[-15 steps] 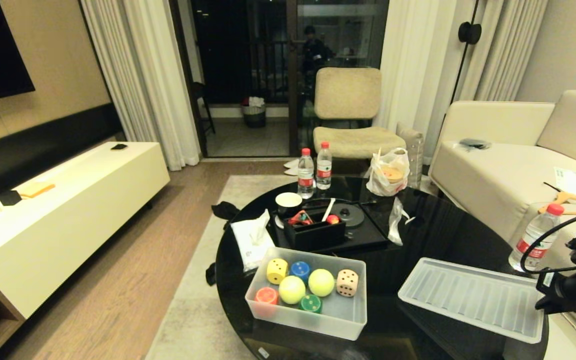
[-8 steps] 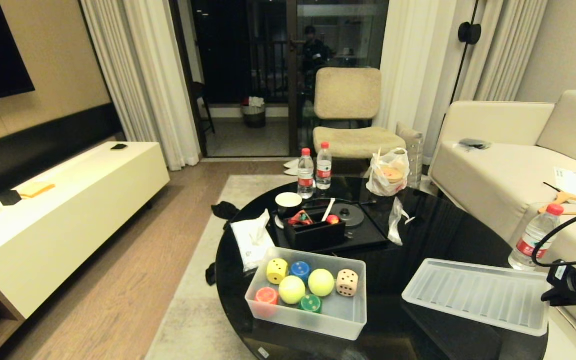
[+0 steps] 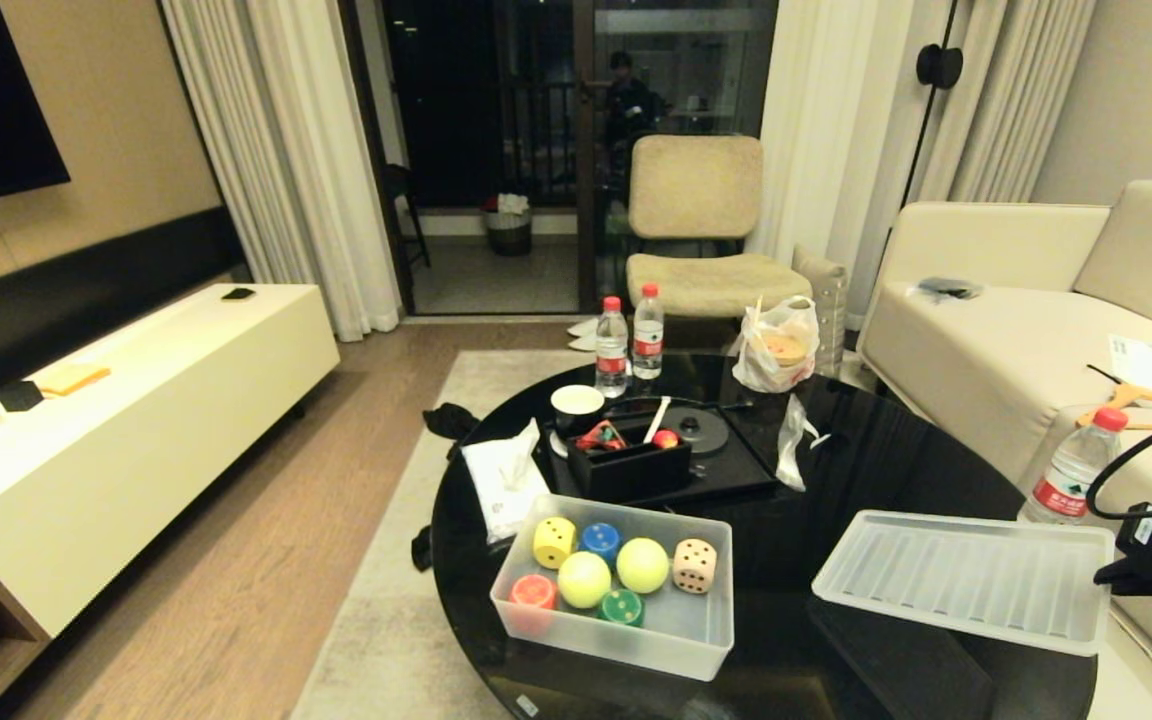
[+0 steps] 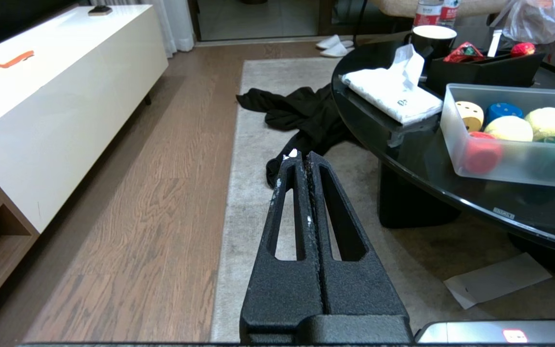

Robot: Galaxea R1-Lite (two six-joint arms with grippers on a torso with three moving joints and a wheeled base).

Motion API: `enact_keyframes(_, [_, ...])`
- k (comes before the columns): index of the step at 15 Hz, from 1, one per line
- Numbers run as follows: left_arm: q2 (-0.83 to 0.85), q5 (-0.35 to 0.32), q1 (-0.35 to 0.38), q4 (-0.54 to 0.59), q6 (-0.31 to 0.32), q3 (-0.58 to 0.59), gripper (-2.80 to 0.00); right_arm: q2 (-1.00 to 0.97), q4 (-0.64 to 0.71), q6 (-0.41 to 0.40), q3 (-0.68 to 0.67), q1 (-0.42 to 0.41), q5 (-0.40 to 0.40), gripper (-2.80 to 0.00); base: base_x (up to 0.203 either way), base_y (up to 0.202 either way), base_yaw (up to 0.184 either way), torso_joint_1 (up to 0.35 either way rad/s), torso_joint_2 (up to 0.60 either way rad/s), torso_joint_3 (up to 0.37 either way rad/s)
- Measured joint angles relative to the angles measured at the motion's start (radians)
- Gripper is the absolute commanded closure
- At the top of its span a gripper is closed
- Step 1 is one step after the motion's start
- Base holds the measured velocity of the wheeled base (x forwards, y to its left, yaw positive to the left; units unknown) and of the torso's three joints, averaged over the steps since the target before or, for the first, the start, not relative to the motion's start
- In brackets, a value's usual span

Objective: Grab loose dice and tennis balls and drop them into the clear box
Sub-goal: Close the lid

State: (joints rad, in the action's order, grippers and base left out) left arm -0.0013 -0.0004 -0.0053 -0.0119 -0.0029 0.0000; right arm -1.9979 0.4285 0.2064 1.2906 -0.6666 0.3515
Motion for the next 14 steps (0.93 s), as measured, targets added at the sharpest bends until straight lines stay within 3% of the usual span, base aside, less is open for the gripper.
enact_keyframes(14, [0.000,0.000,0.000,0.000,0.000,0.000,0.00,0.118,0.002,0.006,0.004,-0.010,0.049,0.00,0.000,0.000,0.000,0.000,0.00,0.000])
